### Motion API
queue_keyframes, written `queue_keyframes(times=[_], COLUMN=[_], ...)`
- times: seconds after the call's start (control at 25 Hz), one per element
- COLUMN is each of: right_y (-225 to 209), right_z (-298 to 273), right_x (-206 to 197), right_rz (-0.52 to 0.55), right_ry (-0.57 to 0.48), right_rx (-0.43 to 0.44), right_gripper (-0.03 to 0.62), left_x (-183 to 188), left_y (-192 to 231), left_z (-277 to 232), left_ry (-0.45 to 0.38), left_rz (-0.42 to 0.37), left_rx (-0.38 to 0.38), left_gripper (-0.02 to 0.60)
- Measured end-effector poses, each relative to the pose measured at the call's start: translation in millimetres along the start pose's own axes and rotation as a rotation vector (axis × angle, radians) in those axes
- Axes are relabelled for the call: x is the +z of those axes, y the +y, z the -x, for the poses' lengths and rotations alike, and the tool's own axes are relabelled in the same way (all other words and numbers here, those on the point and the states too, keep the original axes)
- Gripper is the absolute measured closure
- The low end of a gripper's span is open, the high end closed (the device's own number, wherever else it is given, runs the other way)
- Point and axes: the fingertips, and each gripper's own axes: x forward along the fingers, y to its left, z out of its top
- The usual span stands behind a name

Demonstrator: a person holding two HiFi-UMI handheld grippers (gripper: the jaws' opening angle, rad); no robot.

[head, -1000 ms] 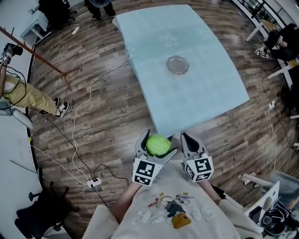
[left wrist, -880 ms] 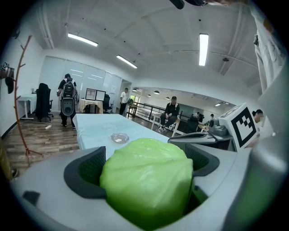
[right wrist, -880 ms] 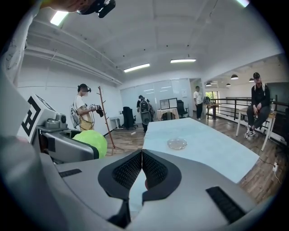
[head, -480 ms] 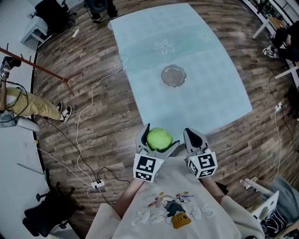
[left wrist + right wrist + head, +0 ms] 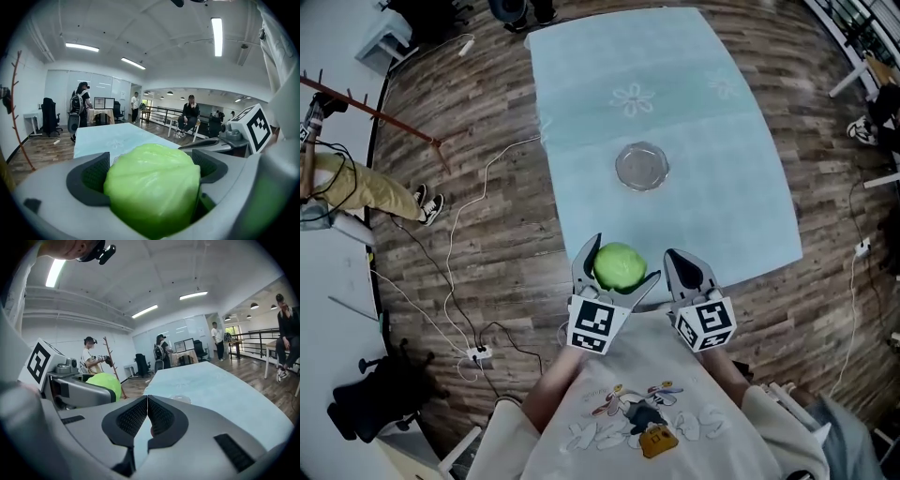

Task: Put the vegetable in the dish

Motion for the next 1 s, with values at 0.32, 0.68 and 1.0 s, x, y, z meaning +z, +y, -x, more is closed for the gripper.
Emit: queue_keyframes(times=[0.32, 0.68, 1.0], right_y=[-29.9, -50.4, -70.7], right_z=[-21.1, -59.0, -97.1], right_x=[4.7, -0.9, -4.6], right_rz=[0.026, -0.001, -0.024], right_ry=[0.023, 0.051, 0.044], right_rx=[0.062, 0.064, 0.019], right_gripper=[0.576, 0.576, 0.576], left_x=[5.3, 5.6, -5.8], left_y=[6.6, 44.4, 81.4], left_z=[-34.7, -80.0, -128.7], left_ry=[0.030, 0.043, 0.040], left_rz=[0.005, 0.004, 0.029], left_rx=[0.077, 0.096, 0.092], left_gripper=[0.029, 0.029, 0.029])
